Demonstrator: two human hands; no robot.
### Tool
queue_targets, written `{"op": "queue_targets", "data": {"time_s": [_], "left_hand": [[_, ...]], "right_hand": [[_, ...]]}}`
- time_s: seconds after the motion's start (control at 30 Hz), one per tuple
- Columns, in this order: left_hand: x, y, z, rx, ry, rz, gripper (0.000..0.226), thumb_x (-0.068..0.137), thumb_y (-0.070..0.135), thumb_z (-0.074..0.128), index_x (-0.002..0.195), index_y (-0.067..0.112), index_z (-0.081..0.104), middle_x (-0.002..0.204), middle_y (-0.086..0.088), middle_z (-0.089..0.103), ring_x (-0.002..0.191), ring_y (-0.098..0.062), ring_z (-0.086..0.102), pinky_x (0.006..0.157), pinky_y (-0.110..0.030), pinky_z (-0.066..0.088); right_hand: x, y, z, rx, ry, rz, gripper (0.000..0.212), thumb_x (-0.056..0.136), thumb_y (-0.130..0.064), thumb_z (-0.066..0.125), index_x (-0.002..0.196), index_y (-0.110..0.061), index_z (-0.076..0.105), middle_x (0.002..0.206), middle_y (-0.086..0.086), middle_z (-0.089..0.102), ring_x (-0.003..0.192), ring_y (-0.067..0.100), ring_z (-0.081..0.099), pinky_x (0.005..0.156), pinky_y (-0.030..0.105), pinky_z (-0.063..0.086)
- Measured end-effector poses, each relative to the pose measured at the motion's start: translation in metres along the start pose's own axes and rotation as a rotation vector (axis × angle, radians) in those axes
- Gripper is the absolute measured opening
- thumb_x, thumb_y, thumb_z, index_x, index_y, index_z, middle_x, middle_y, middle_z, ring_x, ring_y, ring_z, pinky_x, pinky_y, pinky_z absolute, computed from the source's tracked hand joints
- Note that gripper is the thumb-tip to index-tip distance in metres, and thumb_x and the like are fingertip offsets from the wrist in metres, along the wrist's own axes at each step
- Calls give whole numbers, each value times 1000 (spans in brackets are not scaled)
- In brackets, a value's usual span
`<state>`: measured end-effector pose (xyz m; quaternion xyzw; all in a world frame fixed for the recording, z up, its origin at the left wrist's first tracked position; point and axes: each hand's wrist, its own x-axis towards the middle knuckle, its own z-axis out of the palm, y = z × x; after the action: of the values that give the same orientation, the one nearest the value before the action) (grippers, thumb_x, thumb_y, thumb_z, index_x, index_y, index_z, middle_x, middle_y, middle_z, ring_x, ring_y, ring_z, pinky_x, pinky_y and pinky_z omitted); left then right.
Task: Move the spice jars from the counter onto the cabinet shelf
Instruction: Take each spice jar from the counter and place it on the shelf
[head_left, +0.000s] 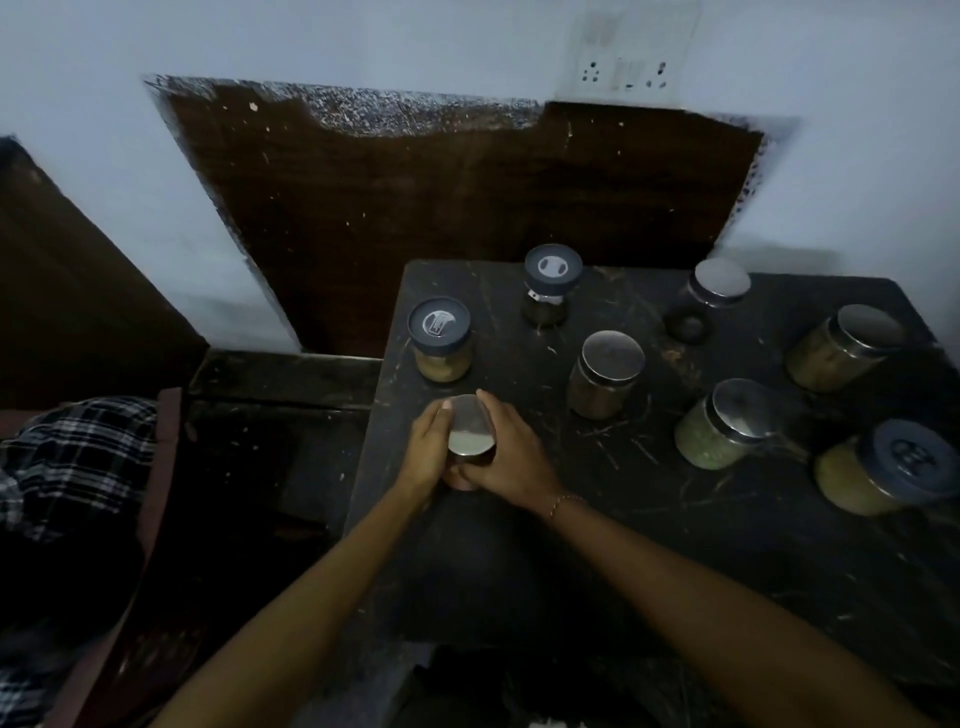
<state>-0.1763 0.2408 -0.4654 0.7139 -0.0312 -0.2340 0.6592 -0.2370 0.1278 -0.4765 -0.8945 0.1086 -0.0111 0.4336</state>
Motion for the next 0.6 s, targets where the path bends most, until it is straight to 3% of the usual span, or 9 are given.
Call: {"op": "queue_targets", "data": {"time_s": [0.17,0.23,0.33,0.5,0.6], "left_hand": [[6,23,27,-58,-109,44,24,96,41,36,112,36,53,116,6,56,103,-3,56,85,-25,46],[3,27,46,30,-68,158,49,89,58,36,130,32,43,134,3,47,118,-7,49,98,-32,40],[-3,44,72,214,-138,355,82,76,74,41,145,36,17,151,4,26,133,-5,31,105,-28,29],[21,98,101,298,-363,413,110,63,55,72,147,32,6,154,3,23,137,-13,30,109,-37,34],[34,124,118,351,-408,499,105,64,37,80,144,30,12,149,2,29,131,-13,37,103,-35,40]], "right_hand": [[9,-1,-55,92,160,6,95,66,-37,78,143,-22,26,144,3,38,129,16,39,102,27,35],[15,-6,-83,101,244,18,93,66,-38,78,142,-22,27,144,3,37,130,16,37,100,26,32],[23,-14,-119,33,373,12,91,65,-45,77,140,-22,31,141,5,40,127,19,39,94,25,33],[28,-24,-169,21,571,73,85,62,-61,71,132,-31,34,131,0,44,116,16,44,80,26,34],[32,-30,-193,40,616,102,81,65,-65,66,131,-30,34,126,0,44,110,14,45,79,27,37]]}}
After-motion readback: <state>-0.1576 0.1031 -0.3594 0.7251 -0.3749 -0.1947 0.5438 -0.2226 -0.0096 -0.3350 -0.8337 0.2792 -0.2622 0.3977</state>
